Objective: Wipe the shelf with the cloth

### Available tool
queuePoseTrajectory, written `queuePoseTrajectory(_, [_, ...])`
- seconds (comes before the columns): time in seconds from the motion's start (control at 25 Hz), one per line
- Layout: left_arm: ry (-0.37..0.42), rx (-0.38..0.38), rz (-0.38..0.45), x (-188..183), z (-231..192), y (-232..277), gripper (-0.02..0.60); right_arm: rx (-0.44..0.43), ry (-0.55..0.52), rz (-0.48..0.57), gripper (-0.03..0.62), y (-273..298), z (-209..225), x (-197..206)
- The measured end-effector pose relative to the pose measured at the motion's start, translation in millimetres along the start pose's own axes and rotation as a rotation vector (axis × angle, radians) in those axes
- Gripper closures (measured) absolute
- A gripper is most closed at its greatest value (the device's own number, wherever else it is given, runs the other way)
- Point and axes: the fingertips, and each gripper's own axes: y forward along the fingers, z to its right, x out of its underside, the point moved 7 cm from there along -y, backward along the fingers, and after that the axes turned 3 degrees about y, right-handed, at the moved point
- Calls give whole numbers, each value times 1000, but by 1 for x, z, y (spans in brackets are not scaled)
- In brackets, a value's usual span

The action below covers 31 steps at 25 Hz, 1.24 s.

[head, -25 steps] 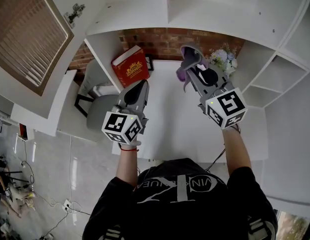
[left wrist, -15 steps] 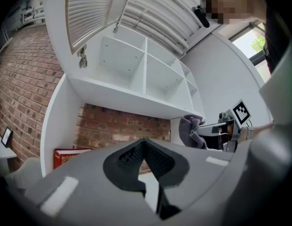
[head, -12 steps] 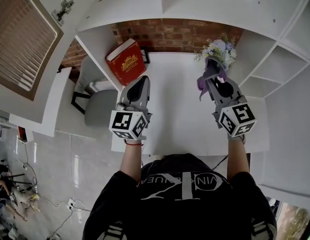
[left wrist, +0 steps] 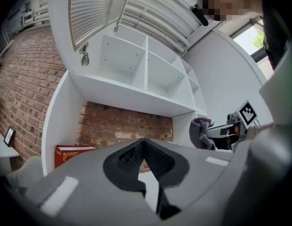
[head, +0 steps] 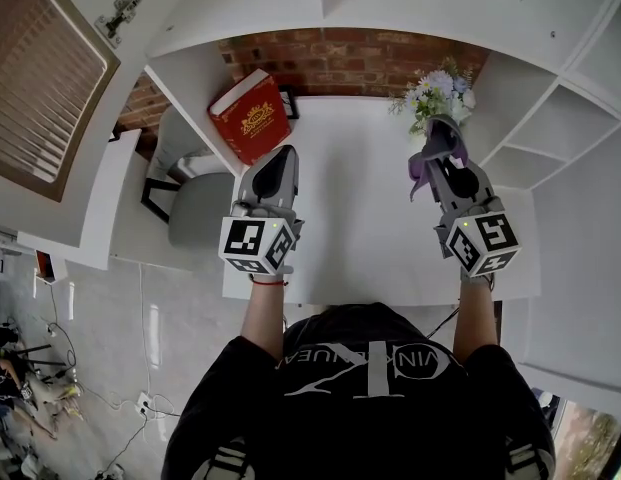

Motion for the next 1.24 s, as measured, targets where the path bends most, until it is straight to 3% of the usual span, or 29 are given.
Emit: queuePoseTrajectory(1.24, [9,-55,-1,0,-1,-15,571,-24,53,43,522,-13,-1,7])
